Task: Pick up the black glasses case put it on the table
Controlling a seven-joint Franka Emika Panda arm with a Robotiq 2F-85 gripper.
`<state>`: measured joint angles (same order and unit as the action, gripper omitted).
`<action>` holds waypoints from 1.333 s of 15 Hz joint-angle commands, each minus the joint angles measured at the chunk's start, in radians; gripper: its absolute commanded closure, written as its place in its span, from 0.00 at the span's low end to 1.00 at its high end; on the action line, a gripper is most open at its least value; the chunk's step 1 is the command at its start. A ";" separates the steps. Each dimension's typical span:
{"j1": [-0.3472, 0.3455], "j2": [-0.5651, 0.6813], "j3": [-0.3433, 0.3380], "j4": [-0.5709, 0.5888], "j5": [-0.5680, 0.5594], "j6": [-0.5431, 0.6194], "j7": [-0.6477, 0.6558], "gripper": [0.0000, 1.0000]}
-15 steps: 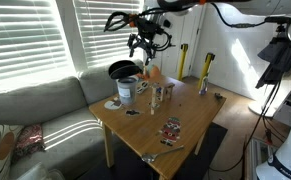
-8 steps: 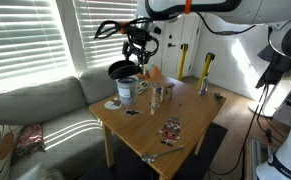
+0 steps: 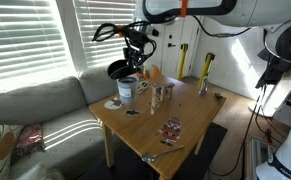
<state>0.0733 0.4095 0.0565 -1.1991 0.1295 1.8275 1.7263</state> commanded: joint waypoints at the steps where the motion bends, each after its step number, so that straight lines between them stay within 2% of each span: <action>1: 0.000 -0.010 0.002 0.017 0.016 -0.022 0.032 1.00; 5: 0.003 -0.081 0.001 -0.038 0.009 0.013 0.035 0.99; 8: 0.005 -0.190 -0.006 -0.122 -0.001 0.060 0.058 0.99; 11: 0.001 -0.321 -0.024 -0.248 -0.039 0.040 0.121 0.99; 15: -0.008 -0.496 -0.046 -0.444 -0.105 0.030 0.321 0.99; 18: -0.045 -0.607 -0.048 -0.591 -0.112 0.056 0.441 0.99; 19: -0.043 -0.655 -0.043 -0.642 -0.017 0.092 0.453 0.99; 20: -0.051 -0.535 -0.039 -0.494 -0.072 0.020 0.389 0.95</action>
<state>0.0387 -0.1286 0.0025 -1.6990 0.0563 1.8514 2.1182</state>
